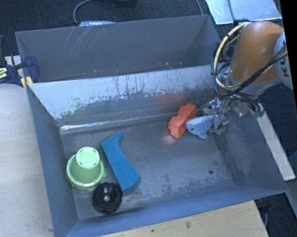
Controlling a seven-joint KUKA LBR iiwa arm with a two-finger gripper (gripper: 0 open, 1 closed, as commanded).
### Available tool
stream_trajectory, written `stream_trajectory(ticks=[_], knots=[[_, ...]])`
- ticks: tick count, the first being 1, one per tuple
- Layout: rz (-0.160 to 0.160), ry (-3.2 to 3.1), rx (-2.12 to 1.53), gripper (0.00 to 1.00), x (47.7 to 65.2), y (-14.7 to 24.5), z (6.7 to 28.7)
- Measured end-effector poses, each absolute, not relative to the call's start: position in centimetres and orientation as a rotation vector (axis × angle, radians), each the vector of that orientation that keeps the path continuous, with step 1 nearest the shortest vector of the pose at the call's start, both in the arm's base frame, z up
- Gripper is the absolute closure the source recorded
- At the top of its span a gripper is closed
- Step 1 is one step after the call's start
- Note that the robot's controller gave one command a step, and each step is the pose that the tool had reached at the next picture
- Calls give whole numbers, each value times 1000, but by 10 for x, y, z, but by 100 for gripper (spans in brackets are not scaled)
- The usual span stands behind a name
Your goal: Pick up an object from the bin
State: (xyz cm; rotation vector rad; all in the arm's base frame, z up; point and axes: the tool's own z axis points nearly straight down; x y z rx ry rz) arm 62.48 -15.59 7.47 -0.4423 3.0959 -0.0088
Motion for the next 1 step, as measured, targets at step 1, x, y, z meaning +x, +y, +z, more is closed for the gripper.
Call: stream_trajectory(ticks=[1], knots=[[-9,3096,-443,100,625,-156,88]])
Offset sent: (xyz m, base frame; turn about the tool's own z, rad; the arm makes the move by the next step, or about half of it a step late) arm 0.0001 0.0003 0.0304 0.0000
